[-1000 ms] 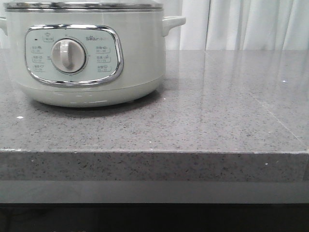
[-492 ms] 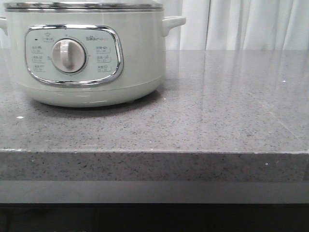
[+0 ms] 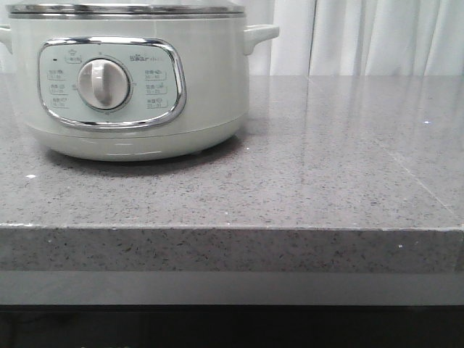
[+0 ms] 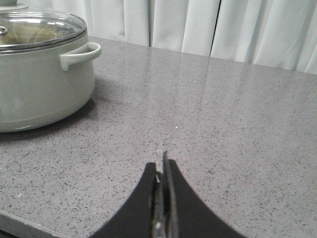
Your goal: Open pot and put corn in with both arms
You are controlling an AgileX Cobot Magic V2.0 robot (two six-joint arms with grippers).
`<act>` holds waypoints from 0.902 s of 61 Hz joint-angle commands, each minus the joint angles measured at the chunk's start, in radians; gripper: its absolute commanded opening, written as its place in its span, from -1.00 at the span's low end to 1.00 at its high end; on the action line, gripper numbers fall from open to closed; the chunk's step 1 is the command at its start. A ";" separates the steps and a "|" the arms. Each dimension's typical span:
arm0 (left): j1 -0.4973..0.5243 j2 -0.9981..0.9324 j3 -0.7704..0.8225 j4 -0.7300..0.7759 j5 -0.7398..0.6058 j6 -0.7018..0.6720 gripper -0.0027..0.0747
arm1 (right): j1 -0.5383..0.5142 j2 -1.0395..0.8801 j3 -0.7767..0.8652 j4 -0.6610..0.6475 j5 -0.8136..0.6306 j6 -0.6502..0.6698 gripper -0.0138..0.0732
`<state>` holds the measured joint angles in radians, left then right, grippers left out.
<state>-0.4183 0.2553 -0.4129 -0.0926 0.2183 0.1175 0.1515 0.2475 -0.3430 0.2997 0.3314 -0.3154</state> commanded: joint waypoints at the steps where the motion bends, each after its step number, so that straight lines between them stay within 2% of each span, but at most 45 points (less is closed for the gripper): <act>1: 0.002 -0.070 0.016 -0.011 -0.078 0.003 -0.98 | -0.005 0.007 -0.025 0.007 -0.078 -0.008 -0.88; 10: 0.002 -0.131 0.047 -0.011 -0.081 0.003 -0.98 | -0.005 0.007 -0.025 0.007 -0.078 -0.008 -0.88; 37: 0.002 -0.131 0.073 -0.011 -0.079 0.003 -0.98 | -0.005 0.007 -0.025 0.007 -0.077 -0.008 -0.88; 43: 0.006 -0.135 0.086 0.026 -0.082 0.001 -0.98 | -0.005 0.007 -0.025 0.007 -0.077 -0.008 -0.88; 55: 0.107 -0.190 0.136 0.068 -0.075 -0.067 -0.98 | -0.005 0.007 -0.025 0.007 -0.076 -0.008 -0.88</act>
<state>-0.3540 0.0775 -0.2719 -0.0326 0.2165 0.0733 0.1515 0.2475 -0.3430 0.2997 0.3314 -0.3190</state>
